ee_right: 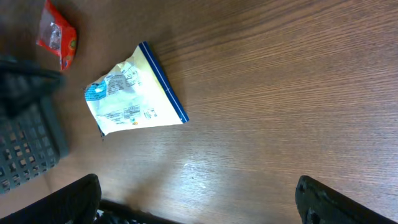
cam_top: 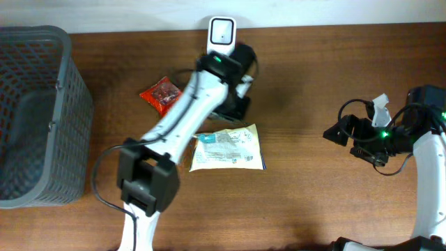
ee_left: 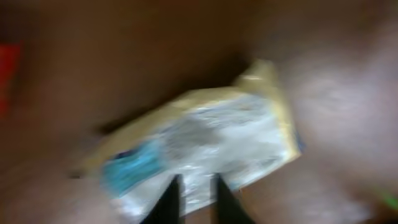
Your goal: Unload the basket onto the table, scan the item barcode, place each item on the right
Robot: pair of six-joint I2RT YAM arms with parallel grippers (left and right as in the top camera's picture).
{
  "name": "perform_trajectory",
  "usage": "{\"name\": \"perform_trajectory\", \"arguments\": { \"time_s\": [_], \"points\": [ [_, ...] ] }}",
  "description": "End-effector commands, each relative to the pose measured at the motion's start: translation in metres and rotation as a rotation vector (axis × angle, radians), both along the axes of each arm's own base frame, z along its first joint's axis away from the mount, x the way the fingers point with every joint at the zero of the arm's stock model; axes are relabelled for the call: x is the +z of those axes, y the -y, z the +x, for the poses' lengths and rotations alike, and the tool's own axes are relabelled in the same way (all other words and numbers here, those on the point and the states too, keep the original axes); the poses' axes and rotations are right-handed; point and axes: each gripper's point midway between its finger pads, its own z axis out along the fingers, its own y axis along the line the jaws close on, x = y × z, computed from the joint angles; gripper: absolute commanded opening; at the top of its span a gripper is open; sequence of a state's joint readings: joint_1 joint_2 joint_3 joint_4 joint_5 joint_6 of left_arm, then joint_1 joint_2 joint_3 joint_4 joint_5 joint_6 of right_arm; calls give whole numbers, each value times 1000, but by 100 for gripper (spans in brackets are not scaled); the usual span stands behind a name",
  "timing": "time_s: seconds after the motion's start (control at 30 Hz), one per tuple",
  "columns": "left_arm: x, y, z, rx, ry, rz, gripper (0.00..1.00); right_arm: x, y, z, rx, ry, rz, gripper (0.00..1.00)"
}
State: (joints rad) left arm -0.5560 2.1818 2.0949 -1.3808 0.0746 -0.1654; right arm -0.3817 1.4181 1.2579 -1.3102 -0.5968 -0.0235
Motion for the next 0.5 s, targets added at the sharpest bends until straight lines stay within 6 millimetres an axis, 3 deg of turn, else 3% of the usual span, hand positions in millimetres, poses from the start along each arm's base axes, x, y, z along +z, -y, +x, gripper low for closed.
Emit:
{"name": "perform_trajectory", "arguments": {
  "time_s": [0.0,0.07,0.1,0.27,0.33,0.47],
  "points": [
    [-2,-57,12,86,-19,123,32,5,-18,7,53,48,14,99],
    [-9,-76,8,119,-73,150,36,4,-28,15,71,60,15,96],
    [-13,-83,7,133,-90,158,44,2,-37,20,79,59,21,94],
    [-28,-110,3,188,-152,183,61,-14,-92,43,238,92,28,94],
    [-30,-116,3,199,-160,185,66,-24,-113,50,303,100,30,94],
    [-30,-118,3,207,-166,179,68,-65,-152,67,368,48,49,100]
  ]
}}
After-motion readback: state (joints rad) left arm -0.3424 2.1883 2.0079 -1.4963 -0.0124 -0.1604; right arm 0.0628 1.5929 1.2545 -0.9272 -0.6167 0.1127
